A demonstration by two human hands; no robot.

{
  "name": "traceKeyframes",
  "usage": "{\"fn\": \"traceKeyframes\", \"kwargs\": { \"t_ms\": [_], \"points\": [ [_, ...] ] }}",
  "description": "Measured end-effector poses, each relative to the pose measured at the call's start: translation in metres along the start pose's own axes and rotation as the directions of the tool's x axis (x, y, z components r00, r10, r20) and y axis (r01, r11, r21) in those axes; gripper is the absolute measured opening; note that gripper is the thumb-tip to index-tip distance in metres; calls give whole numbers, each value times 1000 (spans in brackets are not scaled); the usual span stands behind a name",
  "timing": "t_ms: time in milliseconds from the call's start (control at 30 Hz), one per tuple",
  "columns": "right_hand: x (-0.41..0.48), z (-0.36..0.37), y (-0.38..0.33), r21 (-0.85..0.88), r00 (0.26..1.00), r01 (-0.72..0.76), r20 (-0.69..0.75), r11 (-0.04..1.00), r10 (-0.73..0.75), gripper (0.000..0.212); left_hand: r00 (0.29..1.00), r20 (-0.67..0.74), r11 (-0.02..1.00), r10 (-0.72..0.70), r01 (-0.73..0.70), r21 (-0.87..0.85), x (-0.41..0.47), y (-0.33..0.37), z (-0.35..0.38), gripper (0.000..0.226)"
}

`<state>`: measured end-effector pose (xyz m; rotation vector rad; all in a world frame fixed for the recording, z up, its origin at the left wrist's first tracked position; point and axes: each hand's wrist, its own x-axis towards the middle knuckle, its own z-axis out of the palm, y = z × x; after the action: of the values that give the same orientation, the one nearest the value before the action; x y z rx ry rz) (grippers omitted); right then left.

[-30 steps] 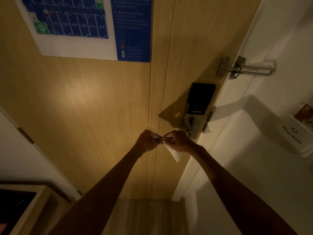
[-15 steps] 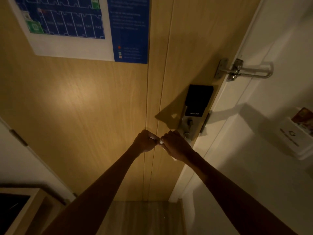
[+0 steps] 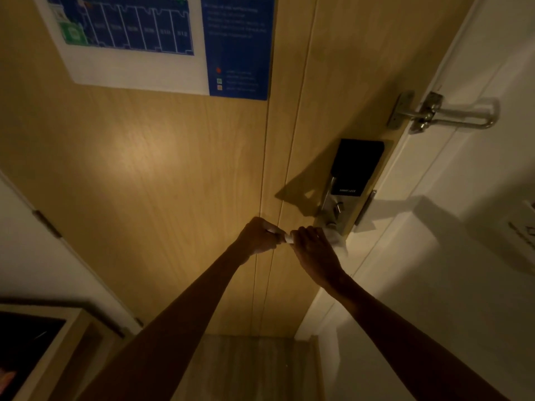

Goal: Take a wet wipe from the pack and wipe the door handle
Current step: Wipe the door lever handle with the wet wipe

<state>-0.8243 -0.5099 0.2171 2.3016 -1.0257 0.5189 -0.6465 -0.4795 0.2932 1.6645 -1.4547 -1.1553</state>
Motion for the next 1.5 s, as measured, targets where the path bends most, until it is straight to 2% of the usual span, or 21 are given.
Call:
{"fn": "traceKeyframes", "kwargs": {
  "t_ms": [167,367,467,533,600,700,800,1000,1100,1167,1267,1333,1400,1500],
  "points": [
    [1,-3,-5,30,999,-35,1,999,35,20,999,32,996,-23,25,-83,4,-4,-1,25],
    [-17,-3,24,50,998,-33,46,998,30,25,999,33,999,5,-4,-37,5,-6,-2,21],
    [-8,-1,10,62,997,-53,53,997,49,26,1000,20,1000,9,-8,-13,7,-7,0,20],
    [2,-1,-4,129,997,-59,58,990,52,21,1000,17,1000,-2,2,-3,9,-7,1,19],
    [5,-2,-8,201,994,-79,83,976,64,16,1000,17,1000,4,-5,16,10,-8,2,18],
    [-7,-8,14,148,993,-51,111,988,34,21,999,25,998,44,-45,47,13,-9,1,17],
    [-17,-12,35,142,987,-29,159,989,7,17,999,26,998,26,-27,51,14,-6,2,16],
    [11,-14,5,320,966,-62,257,946,-23,13,999,44,999,12,-13,39,13,-6,2,16],
    [4,-18,22,292,957,-64,290,954,-25,15,999,38,997,33,-35,69,14,-9,2,16],
    [-3,-18,37,252,946,-35,320,967,-49,13,999,25,999,24,-26,46,15,-13,3,15],
    [4,-18,30,287,935,-49,350,957,-58,12,997,39,990,-66,71,-123,14,-14,5,13],
    [14,-18,15,343,923,-70,378,937,-69,16,991,75,968,-107,121,-220,15,-13,4,30],
    [15,-18,12,358,919,-88,388,929,-63,19,984,99,956,-146,166,-242,13,-9,2,49],
    [5,-21,28,295,917,-100,399,950,-28,17,975,127,951,-179,205,-230,13,-5,2,56]
  ]
}}
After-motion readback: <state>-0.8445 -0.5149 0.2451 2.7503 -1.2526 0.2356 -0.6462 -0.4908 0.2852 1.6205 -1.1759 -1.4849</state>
